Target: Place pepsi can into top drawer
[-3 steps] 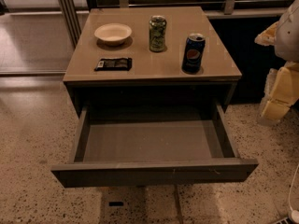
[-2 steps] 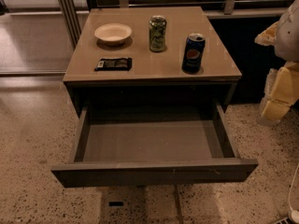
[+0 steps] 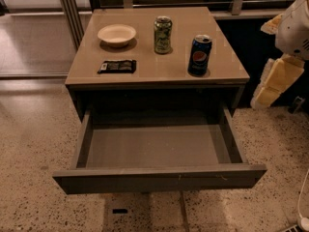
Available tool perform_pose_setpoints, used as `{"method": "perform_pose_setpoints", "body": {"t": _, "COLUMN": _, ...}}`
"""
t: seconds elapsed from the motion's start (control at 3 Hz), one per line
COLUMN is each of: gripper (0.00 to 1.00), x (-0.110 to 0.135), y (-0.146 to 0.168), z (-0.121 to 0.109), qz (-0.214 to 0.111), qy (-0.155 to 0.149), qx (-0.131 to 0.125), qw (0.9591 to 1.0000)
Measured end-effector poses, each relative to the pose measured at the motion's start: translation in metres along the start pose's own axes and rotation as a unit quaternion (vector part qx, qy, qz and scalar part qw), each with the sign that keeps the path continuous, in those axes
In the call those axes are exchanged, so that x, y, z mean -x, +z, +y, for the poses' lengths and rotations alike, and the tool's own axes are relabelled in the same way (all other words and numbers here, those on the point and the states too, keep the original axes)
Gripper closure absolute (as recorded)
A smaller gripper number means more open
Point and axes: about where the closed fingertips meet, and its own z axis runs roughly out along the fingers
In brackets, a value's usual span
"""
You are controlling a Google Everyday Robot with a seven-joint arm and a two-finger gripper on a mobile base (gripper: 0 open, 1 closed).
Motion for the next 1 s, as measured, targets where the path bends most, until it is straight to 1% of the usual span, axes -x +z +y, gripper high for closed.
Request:
{"method": "perform_pose_setpoints", "body": {"t": 0.33, "gripper": 0.0, "x": 0.006, "y": 0.025, "z": -0.047, "qz": -0.034, "qy": 0.012, "qx": -0.033, "qw": 0.9988}}
{"method": "perform_pose_setpoints", "body": {"t": 0.67, "gripper": 0.0, "x": 0.019, "y": 0.05, "z": -0.094, "qz": -0.07, "qy": 0.027, "qx": -0.045, "qw": 0.9961}}
{"method": "perform_pose_setpoints", "body": {"t": 1.0, "gripper": 0.0, "x": 0.033, "y": 0.074, "z": -0.135, "qz": -0.11, "qy": 0.05, "qx": -0.046, "qw": 0.9917}}
